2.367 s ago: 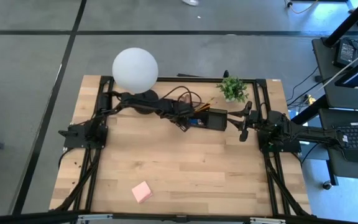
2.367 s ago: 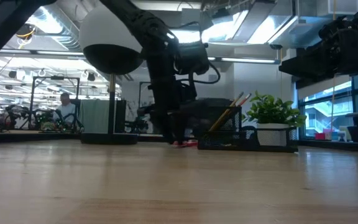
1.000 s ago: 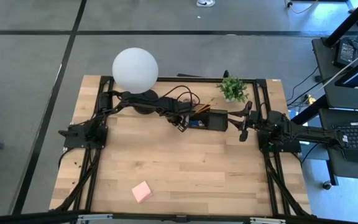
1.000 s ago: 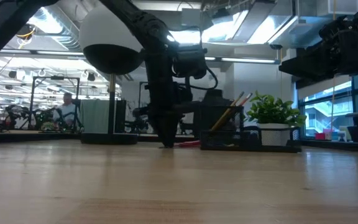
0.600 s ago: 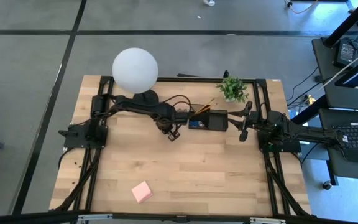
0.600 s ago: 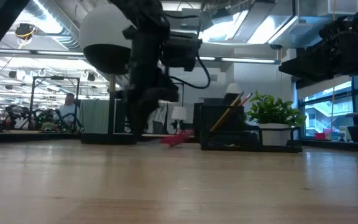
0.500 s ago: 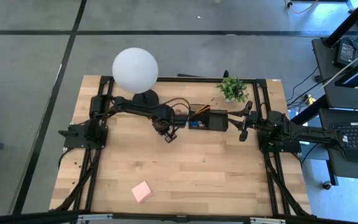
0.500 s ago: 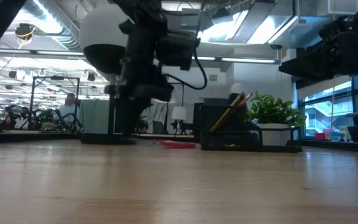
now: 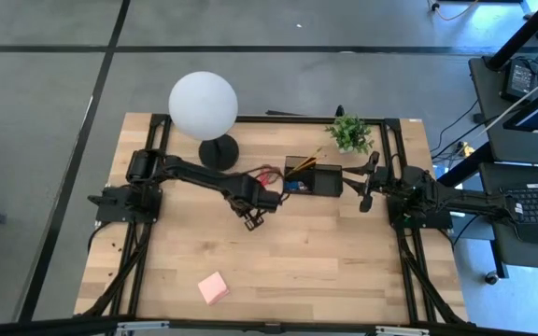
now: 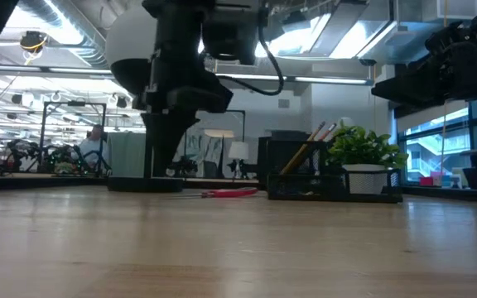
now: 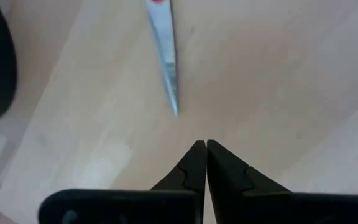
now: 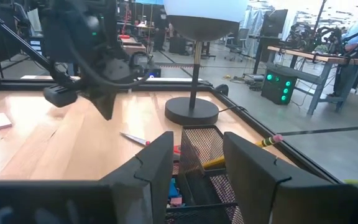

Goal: Pick and place office supplies into organizer
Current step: Put the red scissors into the black desk organizer

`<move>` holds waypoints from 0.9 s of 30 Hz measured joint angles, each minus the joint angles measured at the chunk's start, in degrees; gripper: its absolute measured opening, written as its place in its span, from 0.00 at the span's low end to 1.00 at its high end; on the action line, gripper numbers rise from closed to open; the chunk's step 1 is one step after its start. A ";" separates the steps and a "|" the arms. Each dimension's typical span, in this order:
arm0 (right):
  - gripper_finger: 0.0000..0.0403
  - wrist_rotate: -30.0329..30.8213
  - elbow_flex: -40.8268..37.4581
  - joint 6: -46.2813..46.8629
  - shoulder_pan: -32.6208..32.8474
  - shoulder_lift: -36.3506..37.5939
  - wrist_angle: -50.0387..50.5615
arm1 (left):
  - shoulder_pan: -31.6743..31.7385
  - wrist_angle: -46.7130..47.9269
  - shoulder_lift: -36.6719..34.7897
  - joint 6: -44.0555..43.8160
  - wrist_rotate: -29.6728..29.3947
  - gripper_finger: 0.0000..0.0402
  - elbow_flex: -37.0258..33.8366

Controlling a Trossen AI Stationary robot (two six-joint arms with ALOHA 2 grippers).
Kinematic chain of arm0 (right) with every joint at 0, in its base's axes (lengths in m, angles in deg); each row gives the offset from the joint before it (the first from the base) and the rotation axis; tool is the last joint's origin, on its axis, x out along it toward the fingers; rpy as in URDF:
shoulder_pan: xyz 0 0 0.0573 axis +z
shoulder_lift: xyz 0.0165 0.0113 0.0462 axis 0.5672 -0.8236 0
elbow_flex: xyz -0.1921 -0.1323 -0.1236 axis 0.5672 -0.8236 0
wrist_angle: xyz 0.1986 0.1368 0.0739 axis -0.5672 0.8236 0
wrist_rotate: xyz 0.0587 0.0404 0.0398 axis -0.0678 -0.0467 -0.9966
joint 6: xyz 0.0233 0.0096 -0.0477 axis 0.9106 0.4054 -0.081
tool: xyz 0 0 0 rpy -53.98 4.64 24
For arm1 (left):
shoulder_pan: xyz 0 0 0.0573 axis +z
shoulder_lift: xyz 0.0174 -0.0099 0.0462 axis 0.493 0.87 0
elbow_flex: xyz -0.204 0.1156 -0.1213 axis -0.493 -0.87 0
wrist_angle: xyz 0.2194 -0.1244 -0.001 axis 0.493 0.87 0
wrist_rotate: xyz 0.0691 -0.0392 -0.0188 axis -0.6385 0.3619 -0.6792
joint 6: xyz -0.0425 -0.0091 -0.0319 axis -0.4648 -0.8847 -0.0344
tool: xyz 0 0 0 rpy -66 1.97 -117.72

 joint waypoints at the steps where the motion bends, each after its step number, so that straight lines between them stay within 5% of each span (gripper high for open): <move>1: 0.36 0.00 0.01 -0.02 0.00 -0.02 -0.02 | 0.49 -0.65 -0.03 0.32 0.00 0.03 0.07; 15: 0.36 -0.02 0.00 0.35 0.00 -0.01 -0.38 | 13.04 -22.26 0.02 6.78 -1.84 0.33 0.28; 27: 0.36 0.00 0.00 0.17 0.01 -0.01 -0.46 | 16.96 -28.55 4.00 10.18 -2.42 0.37 0.31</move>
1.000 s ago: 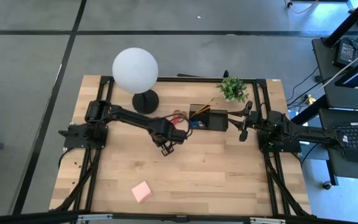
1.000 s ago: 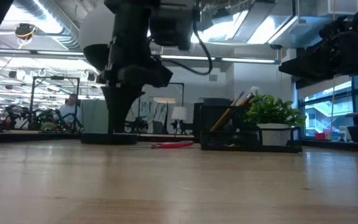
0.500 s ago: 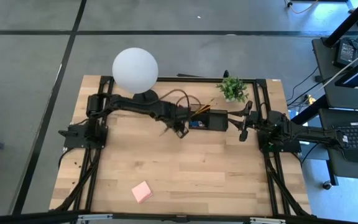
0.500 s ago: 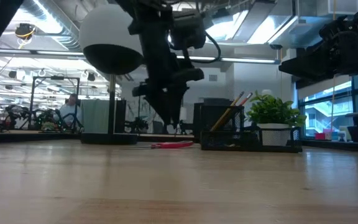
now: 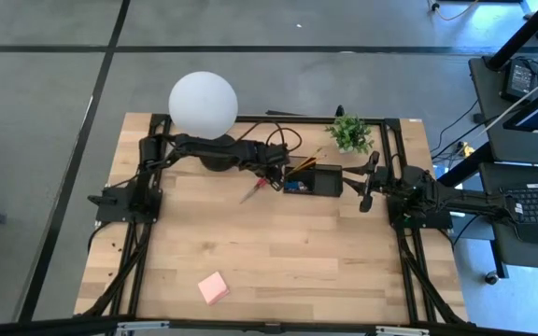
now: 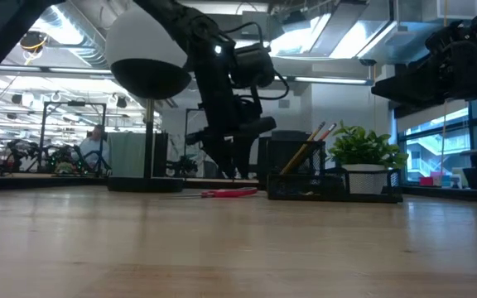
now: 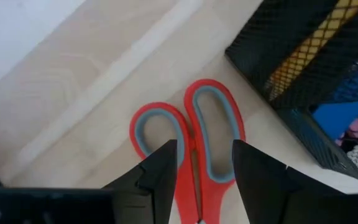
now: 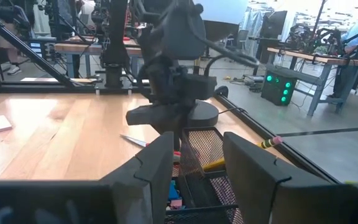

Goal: Pick and place office supplies into organizer
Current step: Put the red scissors into the black desk organizer

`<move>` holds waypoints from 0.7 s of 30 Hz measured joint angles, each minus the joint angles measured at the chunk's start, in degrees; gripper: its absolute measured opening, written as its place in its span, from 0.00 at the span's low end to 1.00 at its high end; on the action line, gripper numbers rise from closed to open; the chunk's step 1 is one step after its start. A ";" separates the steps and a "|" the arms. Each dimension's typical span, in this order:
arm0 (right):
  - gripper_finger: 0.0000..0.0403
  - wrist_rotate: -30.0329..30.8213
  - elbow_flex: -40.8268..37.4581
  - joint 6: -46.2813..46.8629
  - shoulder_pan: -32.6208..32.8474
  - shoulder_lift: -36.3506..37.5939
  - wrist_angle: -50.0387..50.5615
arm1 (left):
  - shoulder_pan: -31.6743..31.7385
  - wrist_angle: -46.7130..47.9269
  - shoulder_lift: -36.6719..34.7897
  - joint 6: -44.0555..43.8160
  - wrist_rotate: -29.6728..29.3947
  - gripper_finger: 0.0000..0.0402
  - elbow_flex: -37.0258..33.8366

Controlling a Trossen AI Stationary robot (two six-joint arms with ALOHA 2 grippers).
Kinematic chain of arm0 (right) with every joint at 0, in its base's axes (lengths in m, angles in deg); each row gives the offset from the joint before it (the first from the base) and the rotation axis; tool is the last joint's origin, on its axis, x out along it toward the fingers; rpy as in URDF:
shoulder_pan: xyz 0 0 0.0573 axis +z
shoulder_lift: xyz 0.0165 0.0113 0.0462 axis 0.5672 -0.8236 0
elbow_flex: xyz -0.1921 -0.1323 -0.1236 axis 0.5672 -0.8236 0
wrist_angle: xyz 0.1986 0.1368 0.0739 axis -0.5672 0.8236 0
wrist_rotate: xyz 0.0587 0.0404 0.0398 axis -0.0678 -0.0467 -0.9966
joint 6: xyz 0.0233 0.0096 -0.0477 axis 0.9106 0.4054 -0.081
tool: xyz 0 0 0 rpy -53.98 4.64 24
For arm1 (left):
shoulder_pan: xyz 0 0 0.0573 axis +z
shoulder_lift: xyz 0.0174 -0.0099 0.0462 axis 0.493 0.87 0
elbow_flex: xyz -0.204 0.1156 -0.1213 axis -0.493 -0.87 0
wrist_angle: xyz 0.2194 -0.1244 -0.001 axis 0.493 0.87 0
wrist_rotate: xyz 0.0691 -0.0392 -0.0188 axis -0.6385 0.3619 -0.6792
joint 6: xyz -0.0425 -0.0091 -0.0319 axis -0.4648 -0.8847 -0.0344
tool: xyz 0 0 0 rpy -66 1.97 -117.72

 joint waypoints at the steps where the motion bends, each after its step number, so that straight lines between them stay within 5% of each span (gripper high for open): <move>1: 0.36 0.00 0.00 0.00 -0.01 -0.01 0.00 | 0.00 -0.05 0.01 0.02 -0.55 0.37 0.00; 21: 0.36 0.04 0.00 -0.15 0.00 0.00 0.00 | 0.24 -1.01 5.39 -0.43 0.23 0.35 0.28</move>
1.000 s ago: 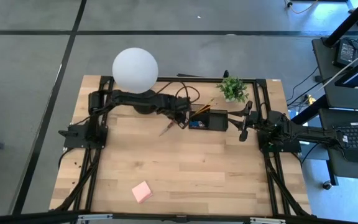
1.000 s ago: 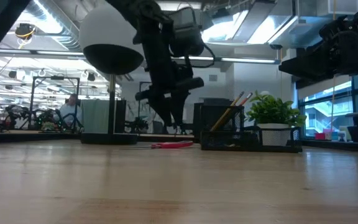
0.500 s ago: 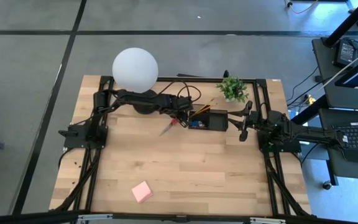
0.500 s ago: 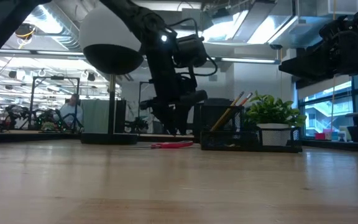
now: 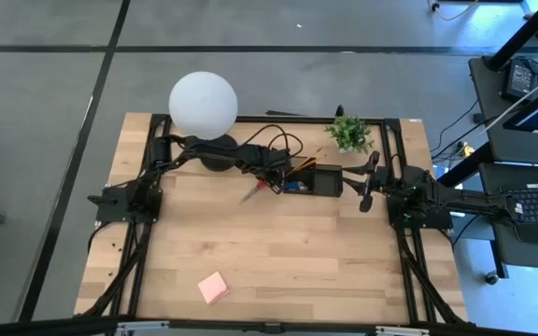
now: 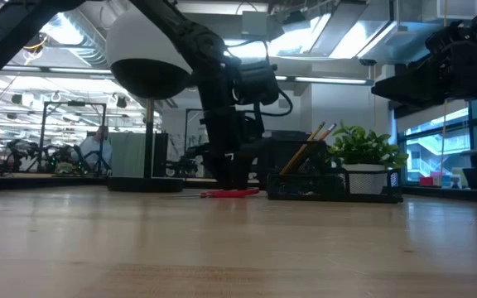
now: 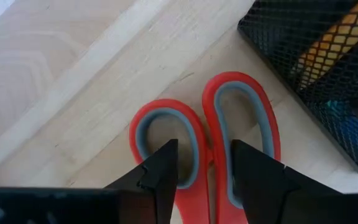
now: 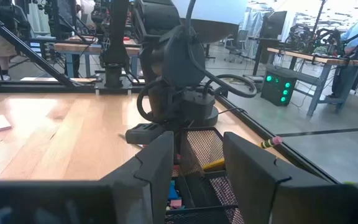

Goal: Pick and place office supplies into organizer
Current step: Put the red scissors into the black desk organizer

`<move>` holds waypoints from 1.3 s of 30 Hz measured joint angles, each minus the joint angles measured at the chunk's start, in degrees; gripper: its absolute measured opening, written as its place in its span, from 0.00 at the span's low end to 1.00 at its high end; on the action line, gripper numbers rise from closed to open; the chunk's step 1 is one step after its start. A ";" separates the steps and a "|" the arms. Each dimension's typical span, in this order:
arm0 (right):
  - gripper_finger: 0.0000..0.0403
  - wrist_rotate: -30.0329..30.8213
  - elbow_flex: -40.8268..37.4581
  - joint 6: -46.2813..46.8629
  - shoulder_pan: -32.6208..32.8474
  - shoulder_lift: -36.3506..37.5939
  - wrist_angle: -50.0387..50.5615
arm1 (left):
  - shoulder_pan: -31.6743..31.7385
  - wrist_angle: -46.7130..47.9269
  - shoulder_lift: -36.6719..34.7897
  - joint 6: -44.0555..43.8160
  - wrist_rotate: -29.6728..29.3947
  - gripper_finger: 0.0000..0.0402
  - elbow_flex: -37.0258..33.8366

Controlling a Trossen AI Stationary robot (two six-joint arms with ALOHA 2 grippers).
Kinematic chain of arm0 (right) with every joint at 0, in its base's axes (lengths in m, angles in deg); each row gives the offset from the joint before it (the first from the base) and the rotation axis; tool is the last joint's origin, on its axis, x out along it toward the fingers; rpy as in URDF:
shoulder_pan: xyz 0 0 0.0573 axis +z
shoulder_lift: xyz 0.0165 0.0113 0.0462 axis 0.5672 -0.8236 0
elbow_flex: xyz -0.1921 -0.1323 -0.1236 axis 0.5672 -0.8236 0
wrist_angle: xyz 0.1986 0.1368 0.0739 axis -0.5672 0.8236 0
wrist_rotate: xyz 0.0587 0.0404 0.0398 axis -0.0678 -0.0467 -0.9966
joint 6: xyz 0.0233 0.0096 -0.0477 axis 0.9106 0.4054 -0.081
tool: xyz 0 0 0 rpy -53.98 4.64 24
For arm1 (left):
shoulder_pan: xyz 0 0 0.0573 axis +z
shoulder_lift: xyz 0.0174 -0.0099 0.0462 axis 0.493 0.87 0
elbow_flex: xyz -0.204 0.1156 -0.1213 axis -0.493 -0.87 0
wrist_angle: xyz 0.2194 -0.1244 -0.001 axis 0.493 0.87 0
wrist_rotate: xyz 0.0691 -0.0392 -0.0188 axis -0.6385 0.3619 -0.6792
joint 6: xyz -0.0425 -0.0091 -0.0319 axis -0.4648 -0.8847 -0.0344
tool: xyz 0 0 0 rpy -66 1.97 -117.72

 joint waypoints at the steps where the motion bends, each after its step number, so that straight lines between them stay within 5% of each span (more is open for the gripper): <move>1: 0.36 0.00 0.00 -0.02 -0.01 0.01 0.00 | 0.00 0.00 -0.11 -0.04 -0.02 0.34 -0.01; 11: 0.36 0.00 0.00 -0.07 0.00 -0.01 0.02 | 0.11 -0.05 -0.21 -0.21 0.11 0.21 -0.11; 29: 0.36 -0.02 0.02 -0.19 0.01 0.00 0.07 | -0.07 8.32 -6.19 0.40 4.68 0.22 -0.46; 39: 0.36 -0.02 0.00 -1.27 0.01 0.00 0.07 | -0.08 8.63 -14.23 6.28 21.91 0.22 -0.40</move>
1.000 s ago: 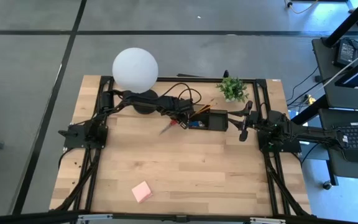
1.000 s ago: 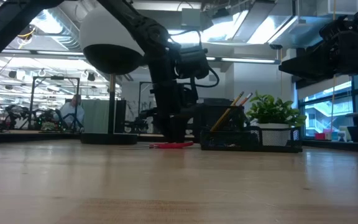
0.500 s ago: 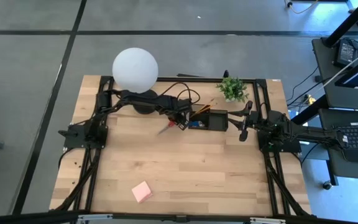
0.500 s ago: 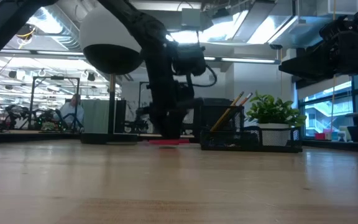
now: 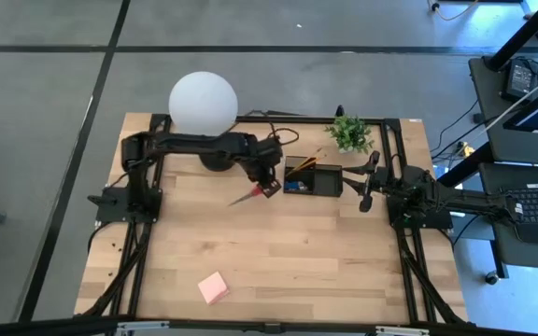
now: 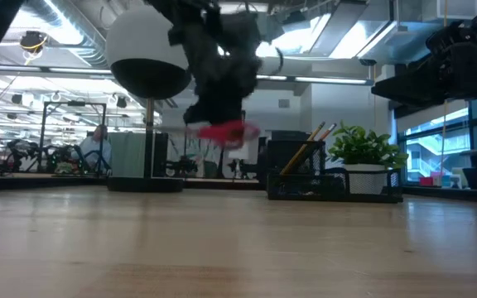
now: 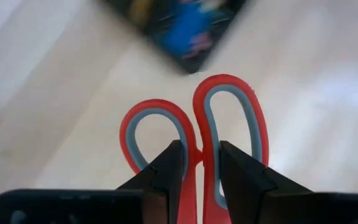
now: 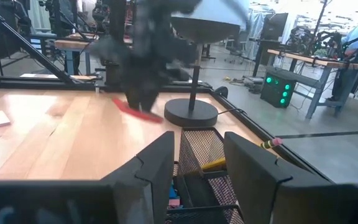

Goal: Pick and place office supplies into organizer
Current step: Put the red scissors into the black desk organizer

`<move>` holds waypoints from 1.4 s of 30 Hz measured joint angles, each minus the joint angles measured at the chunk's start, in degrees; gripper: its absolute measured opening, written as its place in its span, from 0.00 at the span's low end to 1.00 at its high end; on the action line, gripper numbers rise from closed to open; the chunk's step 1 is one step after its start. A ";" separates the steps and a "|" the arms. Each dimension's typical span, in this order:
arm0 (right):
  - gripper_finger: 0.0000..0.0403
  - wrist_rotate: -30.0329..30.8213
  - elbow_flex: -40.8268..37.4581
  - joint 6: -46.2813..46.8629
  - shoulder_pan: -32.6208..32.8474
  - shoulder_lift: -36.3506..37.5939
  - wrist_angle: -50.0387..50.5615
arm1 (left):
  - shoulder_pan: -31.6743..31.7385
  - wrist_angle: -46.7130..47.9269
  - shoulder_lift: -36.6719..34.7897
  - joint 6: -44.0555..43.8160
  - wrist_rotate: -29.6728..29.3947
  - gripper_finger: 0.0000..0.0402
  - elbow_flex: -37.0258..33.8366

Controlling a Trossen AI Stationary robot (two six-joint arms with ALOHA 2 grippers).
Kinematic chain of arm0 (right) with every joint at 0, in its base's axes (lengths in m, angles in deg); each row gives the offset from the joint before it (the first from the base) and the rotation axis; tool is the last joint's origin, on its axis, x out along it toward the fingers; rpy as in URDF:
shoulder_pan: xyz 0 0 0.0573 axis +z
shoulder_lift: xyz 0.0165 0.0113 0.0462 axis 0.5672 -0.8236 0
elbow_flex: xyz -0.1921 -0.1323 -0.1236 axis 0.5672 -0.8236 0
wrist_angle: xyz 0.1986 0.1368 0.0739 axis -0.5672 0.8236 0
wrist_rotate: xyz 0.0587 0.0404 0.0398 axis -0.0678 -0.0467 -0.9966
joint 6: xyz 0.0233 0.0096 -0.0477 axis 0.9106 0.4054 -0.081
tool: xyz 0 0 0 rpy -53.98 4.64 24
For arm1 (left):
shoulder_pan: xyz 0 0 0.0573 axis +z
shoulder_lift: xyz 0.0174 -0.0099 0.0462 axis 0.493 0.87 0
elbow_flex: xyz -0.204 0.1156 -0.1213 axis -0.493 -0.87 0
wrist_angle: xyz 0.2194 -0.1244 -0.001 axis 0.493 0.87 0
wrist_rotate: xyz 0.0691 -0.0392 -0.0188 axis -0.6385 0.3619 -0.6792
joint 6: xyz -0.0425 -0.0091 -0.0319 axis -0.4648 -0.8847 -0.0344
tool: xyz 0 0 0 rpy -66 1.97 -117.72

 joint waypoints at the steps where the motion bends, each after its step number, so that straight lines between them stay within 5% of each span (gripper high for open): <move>1: 0.36 0.00 0.00 -0.04 0.00 -0.01 0.00 | -0.03 -0.78 -1.08 0.71 1.98 0.22 0.01; 7: 0.36 0.00 0.02 -0.11 -0.02 0.01 0.00 | -0.05 -14.16 -7.87 6.47 9.67 0.22 0.01; 14: 0.36 -0.02 0.00 -0.11 -0.02 0.01 -0.02 | -0.03 -47.92 -10.21 18.13 6.99 0.22 0.12; 19: 0.36 -0.02 0.00 -0.06 -0.02 -0.01 0.00 | -0.03 -62.13 -8.28 24.00 6.75 0.22 0.20; 31: 0.36 -0.02 0.00 -0.06 0.00 -0.01 0.00 | 3.20 -71.23 3.12 24.86 6.59 0.22 0.09; 42: 0.36 -0.02 0.00 0.09 -0.02 0.01 0.11 | 4.75 -71.09 6.04 24.66 6.56 0.22 0.11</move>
